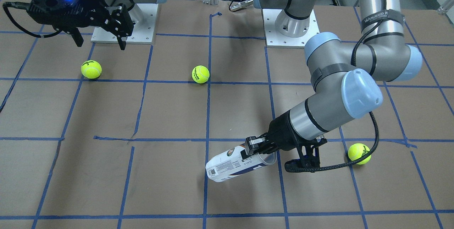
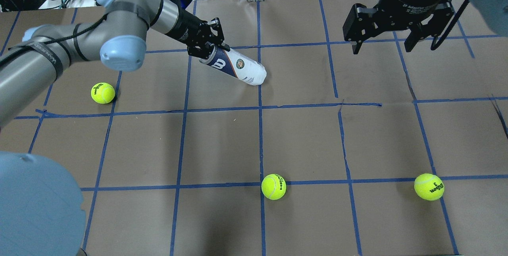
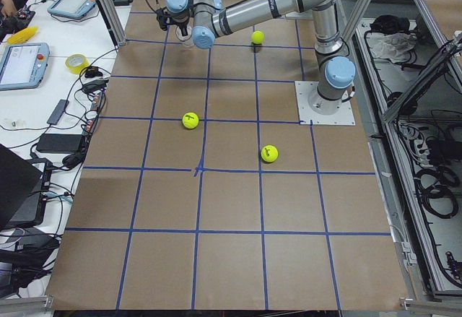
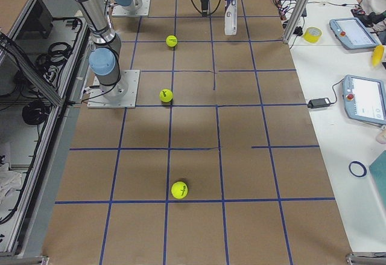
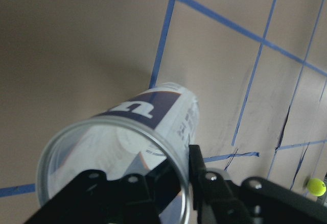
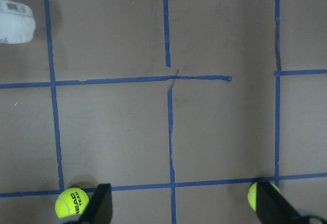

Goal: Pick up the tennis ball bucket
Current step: 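Swing the can upright with the left gripper, open end down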

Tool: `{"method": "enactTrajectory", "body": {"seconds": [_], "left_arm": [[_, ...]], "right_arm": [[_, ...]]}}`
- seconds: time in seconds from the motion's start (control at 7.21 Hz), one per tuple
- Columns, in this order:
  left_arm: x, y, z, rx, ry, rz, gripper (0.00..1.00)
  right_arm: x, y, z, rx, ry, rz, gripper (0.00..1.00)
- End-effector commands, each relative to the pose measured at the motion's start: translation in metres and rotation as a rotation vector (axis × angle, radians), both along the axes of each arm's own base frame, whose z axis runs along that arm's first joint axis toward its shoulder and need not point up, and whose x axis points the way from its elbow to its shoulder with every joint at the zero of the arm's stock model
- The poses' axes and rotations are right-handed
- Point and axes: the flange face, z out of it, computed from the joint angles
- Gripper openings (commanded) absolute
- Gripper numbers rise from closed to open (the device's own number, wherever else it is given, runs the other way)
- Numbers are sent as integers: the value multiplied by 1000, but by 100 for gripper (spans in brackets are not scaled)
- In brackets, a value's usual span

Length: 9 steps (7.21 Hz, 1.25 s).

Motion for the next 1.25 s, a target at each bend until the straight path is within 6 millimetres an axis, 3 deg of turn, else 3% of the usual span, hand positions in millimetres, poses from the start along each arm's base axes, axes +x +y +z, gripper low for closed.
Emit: {"method": "enactTrajectory", "body": {"seconds": [0.0,0.14,0.28,0.42,0.55,0.83,1.11], "left_arm": [[2,-11,59,-36,-226,-103,0],[3,-9,55,-83,-401,-264,0],[-17,-3,51,-131,-574,-483,0],[-28,-2,42,-131,-644,-554,0],[-32,-6,34,-138,-642,-559,0],[-67,-6,18,-173,-640,-549,0],[-75,-3,1,-150,-627,-568,0]], "right_arm": [[0,-2,2,-19,0,-1,100],[0,-1,2,-18,-1,-2,99],[0,-2,2,-19,-1,-1,100],[0,-1,2,-17,-1,-1,100],[0,-1,2,-17,-1,1,100],[1,-8,6,-78,-6,-1,97],[2,-8,-5,-75,-7,3,97]]}}
